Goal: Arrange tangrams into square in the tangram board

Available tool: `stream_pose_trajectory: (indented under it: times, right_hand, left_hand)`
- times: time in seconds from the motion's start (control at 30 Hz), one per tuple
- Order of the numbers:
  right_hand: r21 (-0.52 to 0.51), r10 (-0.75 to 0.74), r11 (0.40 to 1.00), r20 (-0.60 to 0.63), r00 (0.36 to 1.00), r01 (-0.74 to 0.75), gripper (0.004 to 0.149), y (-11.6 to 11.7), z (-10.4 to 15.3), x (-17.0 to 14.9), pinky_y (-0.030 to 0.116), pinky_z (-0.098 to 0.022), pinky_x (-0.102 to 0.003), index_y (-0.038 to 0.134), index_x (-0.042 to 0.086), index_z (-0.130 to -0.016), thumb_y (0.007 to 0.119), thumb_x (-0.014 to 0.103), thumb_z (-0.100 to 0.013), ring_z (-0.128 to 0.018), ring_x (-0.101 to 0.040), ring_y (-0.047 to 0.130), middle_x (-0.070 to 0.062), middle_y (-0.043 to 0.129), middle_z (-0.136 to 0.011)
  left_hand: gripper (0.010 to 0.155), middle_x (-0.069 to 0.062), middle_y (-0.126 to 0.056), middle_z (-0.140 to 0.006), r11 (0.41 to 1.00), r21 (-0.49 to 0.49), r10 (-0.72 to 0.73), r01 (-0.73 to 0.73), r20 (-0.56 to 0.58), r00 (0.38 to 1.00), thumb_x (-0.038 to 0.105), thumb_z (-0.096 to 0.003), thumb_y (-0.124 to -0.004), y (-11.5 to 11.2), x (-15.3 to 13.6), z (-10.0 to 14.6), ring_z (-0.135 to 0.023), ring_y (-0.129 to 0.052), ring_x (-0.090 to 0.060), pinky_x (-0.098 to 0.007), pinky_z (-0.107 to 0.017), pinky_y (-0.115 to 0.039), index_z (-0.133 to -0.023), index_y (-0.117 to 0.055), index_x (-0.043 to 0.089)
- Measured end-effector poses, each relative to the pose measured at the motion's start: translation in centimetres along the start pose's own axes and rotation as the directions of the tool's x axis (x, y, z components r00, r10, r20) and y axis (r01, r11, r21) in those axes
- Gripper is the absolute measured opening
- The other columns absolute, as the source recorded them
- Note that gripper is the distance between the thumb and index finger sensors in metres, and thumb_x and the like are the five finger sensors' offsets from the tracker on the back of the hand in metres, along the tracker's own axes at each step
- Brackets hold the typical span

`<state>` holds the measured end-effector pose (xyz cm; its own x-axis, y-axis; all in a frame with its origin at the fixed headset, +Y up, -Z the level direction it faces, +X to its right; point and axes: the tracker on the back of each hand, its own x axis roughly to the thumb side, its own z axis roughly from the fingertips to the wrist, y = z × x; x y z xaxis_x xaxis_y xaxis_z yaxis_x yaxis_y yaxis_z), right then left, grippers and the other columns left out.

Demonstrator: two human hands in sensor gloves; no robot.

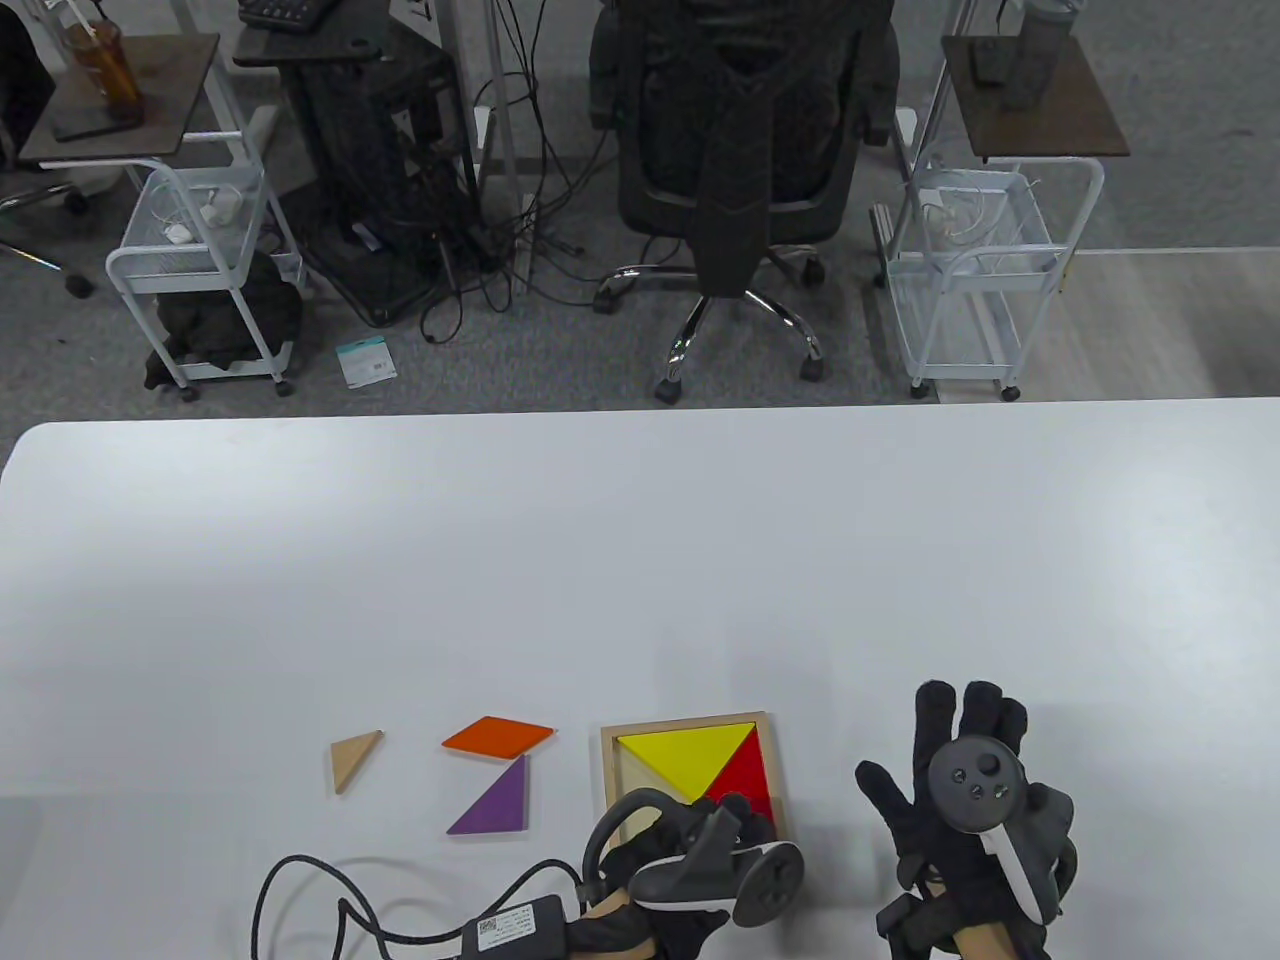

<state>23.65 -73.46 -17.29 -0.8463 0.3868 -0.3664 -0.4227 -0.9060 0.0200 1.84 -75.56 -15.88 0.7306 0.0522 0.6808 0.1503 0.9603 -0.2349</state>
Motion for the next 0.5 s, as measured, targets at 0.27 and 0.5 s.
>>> stream_pose_trajectory:
  times: [0.27, 0.5]
  right_hand:
    - [0.0, 0.018, 1.0, -0.001, 1.0, -0.018, 0.088, 0.12, 0.07, 0.15, 0.017, -0.083, -0.049, 0.002, 0.046, -0.096, 0.057, 0.067, -0.03, -0.097, -0.018, -0.022, 0.011, -0.022, -0.099]
    - [0.005, 0.022, 1.0, 0.0, 1.0, -0.022, 0.088, 0.23, 0.06, 0.24, 0.017, -0.083, -0.049, 0.002, 0.046, -0.096, 0.057, 0.067, -0.03, -0.096, -0.018, -0.022, 0.011, -0.022, -0.099]
  left_hand:
    - [0.045, -0.013, -0.081, -0.091, 0.999, 0.002, -0.036, 0.036, 0.009, 0.999, 0.028, -0.0508, -0.083, -0.32, 0.68, -0.38, -0.06, -0.1, -0.021, -0.03, -0.046, -0.093, -0.095, -0.076, 0.019]
    - [0.044, -0.012, -0.084, -0.085, 0.998, 0.02, -0.064, 0.064, -0.009, 0.998, 0.029, -0.0498, -0.085, -0.6, 0.92, -0.61, -0.054, -0.1, -0.018, -0.027, -0.042, -0.094, -0.093, -0.077, 0.019]
